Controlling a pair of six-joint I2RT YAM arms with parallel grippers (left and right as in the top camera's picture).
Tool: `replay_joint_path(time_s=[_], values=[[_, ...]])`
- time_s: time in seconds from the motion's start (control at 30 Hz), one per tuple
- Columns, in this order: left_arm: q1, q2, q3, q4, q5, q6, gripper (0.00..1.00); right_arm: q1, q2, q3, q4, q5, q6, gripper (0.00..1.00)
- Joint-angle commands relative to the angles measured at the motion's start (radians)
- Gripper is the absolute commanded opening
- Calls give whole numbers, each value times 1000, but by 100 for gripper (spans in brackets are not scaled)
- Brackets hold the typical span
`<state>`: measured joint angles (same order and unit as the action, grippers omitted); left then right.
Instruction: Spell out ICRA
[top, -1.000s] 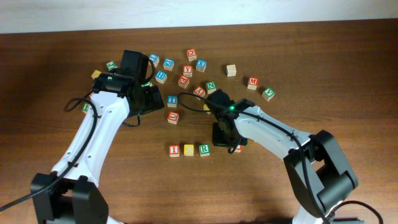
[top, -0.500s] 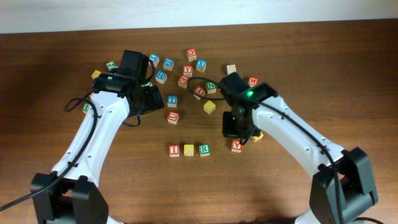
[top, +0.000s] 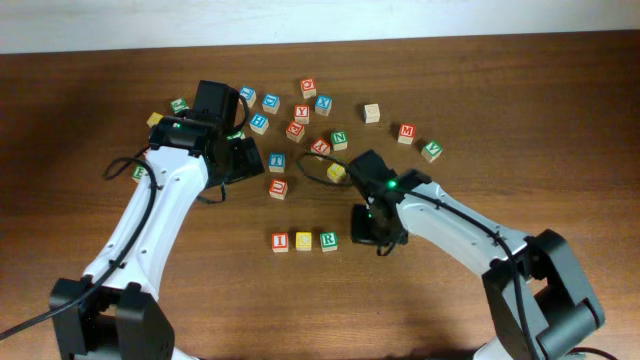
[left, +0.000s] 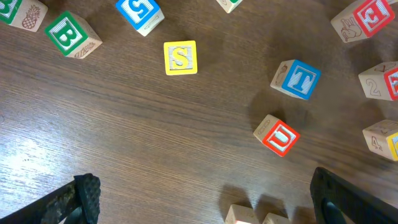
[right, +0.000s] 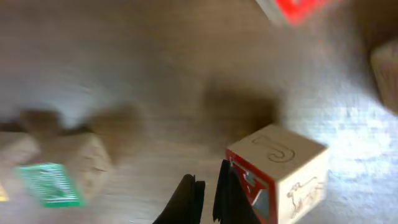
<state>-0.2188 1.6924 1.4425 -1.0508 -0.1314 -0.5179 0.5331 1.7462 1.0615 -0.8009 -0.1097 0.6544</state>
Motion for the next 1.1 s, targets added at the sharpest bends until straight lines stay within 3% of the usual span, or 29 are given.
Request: replay_joint_path(time_s=[0.0,0.33,0.4,0.47,0.6,0.7,0.9,0.93,1.0,1.07], values=[[-1,-10,10,1,-4,-12,99,3,16,-13,-18,9,-16,4],[-1,-10,10,1,-5,-12,99,2,16,158,-235,73,-127,4],[-1,-10,10,1,-5,-12,99,2,16,161,-268,142,-199,54],[-1,-10,10,1,-5,-13,99,1,16,161,-307,233,-206,60],[-1,-10,10,1,-5,-12,99,-61,16,121,-260,232,-207,60],[-1,-10,10,1,-5,-13,99,-83,16,58,-134,29,-327,60],[-1,-10,10,1,-4,-13,99,-82,16,18,-114,31,-325,60],[-1,-10,10,1,-5,-12,99,-82,16,8,-95,31,-325,57],[-1,-10,10,1,-5,-12,99,-82,16,-2,-79,31,-316,41],[-1,-10,10,2,-5,-13,99,-82,16,-15,-68,31,-306,37]])
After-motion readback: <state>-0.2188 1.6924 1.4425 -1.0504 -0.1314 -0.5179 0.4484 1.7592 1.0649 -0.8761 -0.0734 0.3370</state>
